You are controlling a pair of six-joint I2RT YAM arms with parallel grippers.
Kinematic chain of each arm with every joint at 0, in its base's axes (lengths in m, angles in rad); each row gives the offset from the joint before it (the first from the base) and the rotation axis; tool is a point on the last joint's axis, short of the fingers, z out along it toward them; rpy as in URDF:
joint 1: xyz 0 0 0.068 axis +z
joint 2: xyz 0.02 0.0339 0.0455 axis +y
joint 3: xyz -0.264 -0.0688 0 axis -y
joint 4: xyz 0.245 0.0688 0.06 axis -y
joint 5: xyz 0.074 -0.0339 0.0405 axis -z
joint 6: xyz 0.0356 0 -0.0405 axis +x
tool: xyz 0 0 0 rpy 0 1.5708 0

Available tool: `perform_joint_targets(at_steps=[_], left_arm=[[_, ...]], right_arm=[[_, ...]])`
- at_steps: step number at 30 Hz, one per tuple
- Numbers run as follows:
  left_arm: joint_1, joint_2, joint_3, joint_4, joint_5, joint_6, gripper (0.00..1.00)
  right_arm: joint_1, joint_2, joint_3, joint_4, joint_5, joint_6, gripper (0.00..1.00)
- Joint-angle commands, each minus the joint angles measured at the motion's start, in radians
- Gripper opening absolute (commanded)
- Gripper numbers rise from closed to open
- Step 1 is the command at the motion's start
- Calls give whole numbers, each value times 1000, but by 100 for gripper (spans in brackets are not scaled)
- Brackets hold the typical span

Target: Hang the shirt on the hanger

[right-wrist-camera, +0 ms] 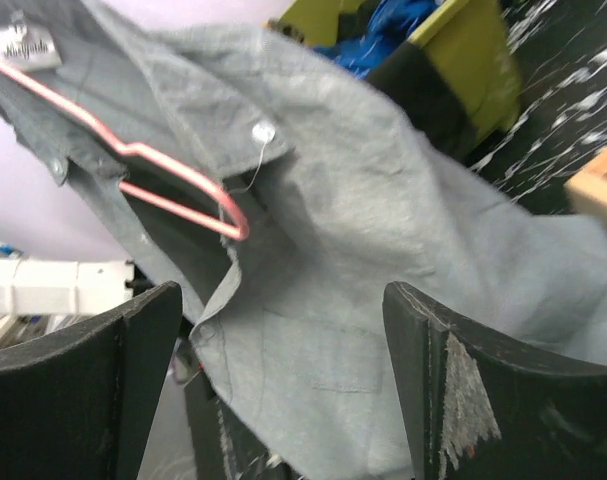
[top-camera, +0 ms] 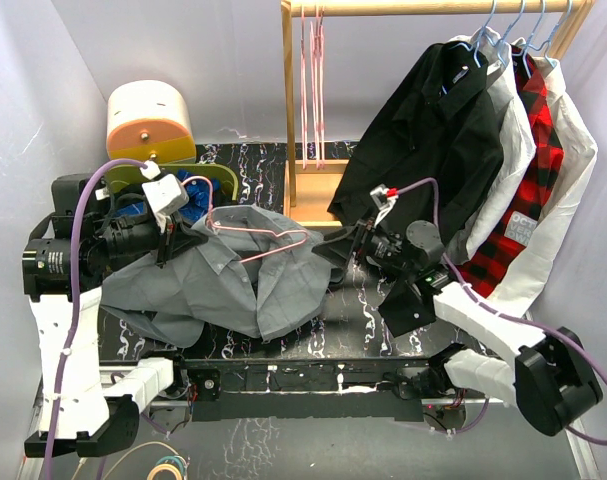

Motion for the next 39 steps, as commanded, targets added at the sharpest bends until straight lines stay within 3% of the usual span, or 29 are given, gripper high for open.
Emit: perform_joint_targets(at_steps=[1, 7, 10, 16, 20, 26, 27, 29, 30, 34, 39], left_arm=[[2, -5, -3, 41, 2, -50, 0], [3, -31, -39, 133, 15, -129, 0], [2, -29, -45, 135, 22, -132, 0], [3, -35, -51, 127, 21, -127, 0], [3, -37, -51, 123, 16, -125, 0], [3, -49, -56, 130, 18, -148, 0], [3, -52, -60, 132, 17, -152, 0], [3, -63, -74, 136, 11, -158, 0], [3, -67, -82, 136, 6, -159, 0], [3, -74, -73, 86, -37, -108, 0], [3, -72, -35, 18, -107, -24, 0]], right_arm=[[91, 50, 38, 127, -68, 19, 82], [246, 115, 54, 143, 11, -4, 81], [257, 131, 30, 221, 62, 37, 80], [264, 150, 32, 222, 230, 44, 84], [270, 225, 70, 243, 246, 48, 81], [323, 350, 137, 289, 248, 49, 60], [324, 361, 139, 311, 247, 54, 50], [325, 367, 137, 347, 273, 67, 20], [325, 365, 136, 351, 289, 64, 9], [317, 323, 131, 280, 370, 22, 8], [233, 254, 70, 199, 362, 20, 8]])
